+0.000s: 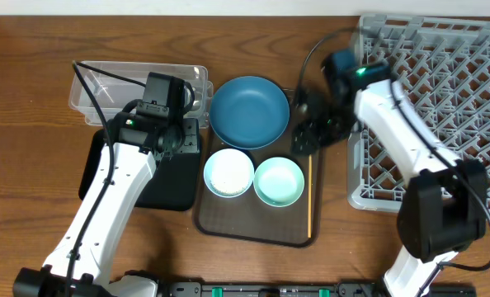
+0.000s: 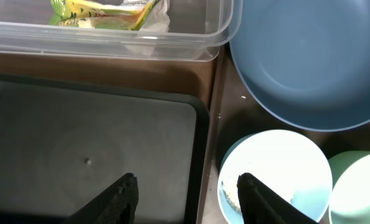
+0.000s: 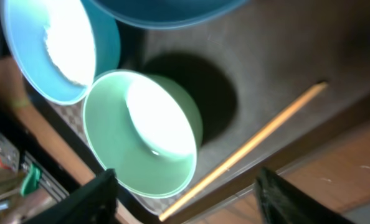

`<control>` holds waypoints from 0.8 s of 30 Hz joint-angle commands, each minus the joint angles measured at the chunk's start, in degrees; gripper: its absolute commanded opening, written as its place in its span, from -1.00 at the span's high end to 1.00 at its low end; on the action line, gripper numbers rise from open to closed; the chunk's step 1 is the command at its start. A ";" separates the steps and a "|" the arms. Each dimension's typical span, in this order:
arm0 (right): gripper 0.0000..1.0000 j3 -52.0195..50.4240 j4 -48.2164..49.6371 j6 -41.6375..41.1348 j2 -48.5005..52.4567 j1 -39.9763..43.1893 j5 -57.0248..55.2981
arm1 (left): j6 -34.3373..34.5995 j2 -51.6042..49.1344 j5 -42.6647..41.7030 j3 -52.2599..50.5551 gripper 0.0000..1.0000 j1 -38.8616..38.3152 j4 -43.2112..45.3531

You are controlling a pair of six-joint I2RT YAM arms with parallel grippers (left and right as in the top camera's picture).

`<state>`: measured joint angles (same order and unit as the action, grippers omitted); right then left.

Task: Sort waste into correct bins and load items into the dishwasher rack
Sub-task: 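Reach right gripper to the green bowl and grasp its rim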

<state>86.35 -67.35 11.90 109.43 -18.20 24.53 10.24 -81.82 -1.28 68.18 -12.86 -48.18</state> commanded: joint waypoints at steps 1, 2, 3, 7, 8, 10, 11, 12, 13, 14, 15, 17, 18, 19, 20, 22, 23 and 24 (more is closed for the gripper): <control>-0.25 -5.22 3.37 -4.50 -1.07 -2.29 -1.03 | -0.52 -0.15 0.46 0.61 -0.09 0.09 -0.22; -0.21 -6.56 4.96 -5.75 -1.07 -2.80 -1.25 | -0.52 -0.15 0.46 0.61 -0.09 0.09 -0.22; -0.13 -7.65 6.36 -6.80 -1.07 -3.21 -1.79 | -0.52 -0.15 0.46 0.61 -0.09 0.09 -0.24; 0.03 -10.86 10.80 -10.84 -1.07 -4.42 -6.64 | -0.52 -0.15 0.46 0.61 -0.09 0.09 -0.26; 0.04 -11.39 11.39 -10.82 -1.07 -4.68 -6.75 | -0.52 -0.15 0.46 0.61 -0.09 0.09 -0.24; 0.16 -11.98 12.02 -10.82 -1.07 -5.07 -6.80 | -0.52 -0.15 0.46 0.61 -0.09 0.09 -0.31; 0.30 -12.28 12.37 -10.84 -1.07 -5.22 -6.97 | -0.52 -0.17 0.46 0.61 -0.09 0.09 -0.42; 0.44 -12.52 12.66 -11.23 -1.07 -5.38 -7.37 | -0.52 -0.15 0.46 0.59 -0.09 0.09 -0.46; 0.47 -12.81 12.79 -12.02 -1.07 -5.53 -8.26 | -0.52 -0.15 0.46 0.59 -0.09 0.09 -0.46; 0.47 -13.05 12.76 -12.74 -1.07 -5.64 -9.25 | -0.52 -0.15 0.46 0.57 -0.09 0.09 -0.46; 0.47 -13.31 12.72 -13.25 -1.07 -5.64 -10.16 | -0.52 -0.15 0.46 0.55 -0.09 0.09 -0.46; 0.51 -14.10 12.74 -13.77 -1.07 -5.66 -12.04 | -0.52 -0.15 0.46 0.55 -0.09 0.09 -0.46; 0.56 -14.45 12.70 -13.81 -1.07 -5.66 -12.74 | -0.52 -0.15 0.46 0.55 -0.09 0.09 -0.46; 0.69 -14.78 12.72 -13.81 -1.07 -5.66 -12.76 | -0.52 -0.15 0.46 0.55 -0.09 0.09 -0.44; 0.81 -14.88 12.72 -13.97 -1.07 -5.66 -12.74 | -0.52 -0.15 0.46 0.55 -0.09 0.09 -0.44; 0.95 -14.86 12.96 -14.21 -1.09 -5.62 -12.74 | -0.52 -0.15 0.46 0.55 -0.09 0.09 -0.44; 0.98 -14.78 13.16 -14.21 -1.11 -5.62 -12.74 | -0.52 -0.15 0.46 0.55 -0.09 0.09 -0.42; 0.98 -14.51 13.18 -14.21 -1.20 -5.62 -12.74 | -0.52 -0.15 0.46 0.55 -0.09 0.09 -0.42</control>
<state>71.75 -54.50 -1.37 109.43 -23.22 12.99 10.24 -81.82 -1.30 68.18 -12.86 -48.29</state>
